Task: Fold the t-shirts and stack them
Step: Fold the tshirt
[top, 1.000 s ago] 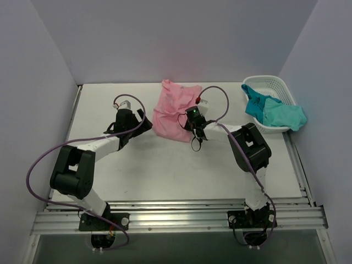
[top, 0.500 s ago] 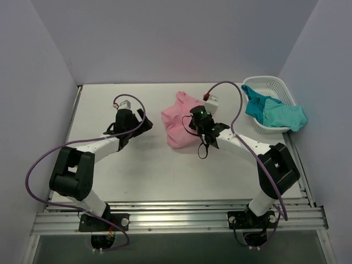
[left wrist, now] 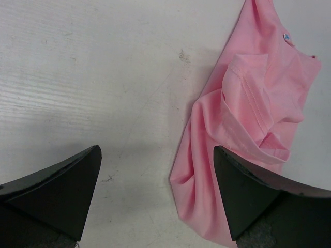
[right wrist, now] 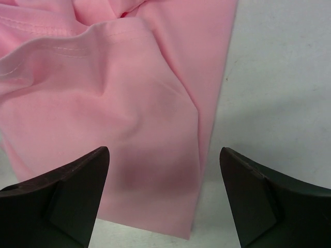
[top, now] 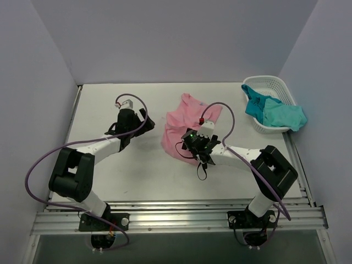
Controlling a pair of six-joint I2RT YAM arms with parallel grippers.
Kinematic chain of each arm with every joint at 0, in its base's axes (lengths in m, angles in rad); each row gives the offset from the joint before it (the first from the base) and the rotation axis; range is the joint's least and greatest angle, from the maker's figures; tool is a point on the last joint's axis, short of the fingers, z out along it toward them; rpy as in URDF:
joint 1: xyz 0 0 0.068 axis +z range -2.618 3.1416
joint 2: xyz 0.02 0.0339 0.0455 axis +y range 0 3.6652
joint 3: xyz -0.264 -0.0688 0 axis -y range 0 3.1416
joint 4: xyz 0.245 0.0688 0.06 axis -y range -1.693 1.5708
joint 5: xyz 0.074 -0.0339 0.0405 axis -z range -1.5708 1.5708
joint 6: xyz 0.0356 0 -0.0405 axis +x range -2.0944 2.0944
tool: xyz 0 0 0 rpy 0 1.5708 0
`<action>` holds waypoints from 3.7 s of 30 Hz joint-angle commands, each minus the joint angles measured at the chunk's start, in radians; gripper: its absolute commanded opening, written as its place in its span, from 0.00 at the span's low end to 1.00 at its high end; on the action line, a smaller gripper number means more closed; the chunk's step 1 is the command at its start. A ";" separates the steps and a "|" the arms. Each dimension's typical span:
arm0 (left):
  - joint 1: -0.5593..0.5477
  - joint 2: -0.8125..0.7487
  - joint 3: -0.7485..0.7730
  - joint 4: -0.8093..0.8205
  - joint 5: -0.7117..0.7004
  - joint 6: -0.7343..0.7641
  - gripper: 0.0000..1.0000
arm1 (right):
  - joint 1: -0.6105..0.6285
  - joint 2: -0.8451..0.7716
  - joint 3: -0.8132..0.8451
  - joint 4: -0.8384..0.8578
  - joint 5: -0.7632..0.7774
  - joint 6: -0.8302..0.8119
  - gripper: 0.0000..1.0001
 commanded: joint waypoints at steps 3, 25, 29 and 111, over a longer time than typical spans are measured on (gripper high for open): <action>-0.027 0.006 0.047 0.019 -0.026 0.008 0.99 | -0.015 0.031 0.103 -0.025 0.102 -0.003 0.83; -0.035 0.034 0.040 0.027 -0.046 0.033 0.99 | -0.213 0.337 0.352 0.084 -0.062 -0.080 0.68; -0.035 0.058 0.051 0.036 -0.040 0.031 0.99 | -0.183 0.370 0.330 0.110 -0.105 -0.066 0.65; -0.079 -0.319 -0.003 -0.137 -0.127 0.016 0.98 | 0.557 -0.287 0.090 -0.520 0.347 0.347 1.00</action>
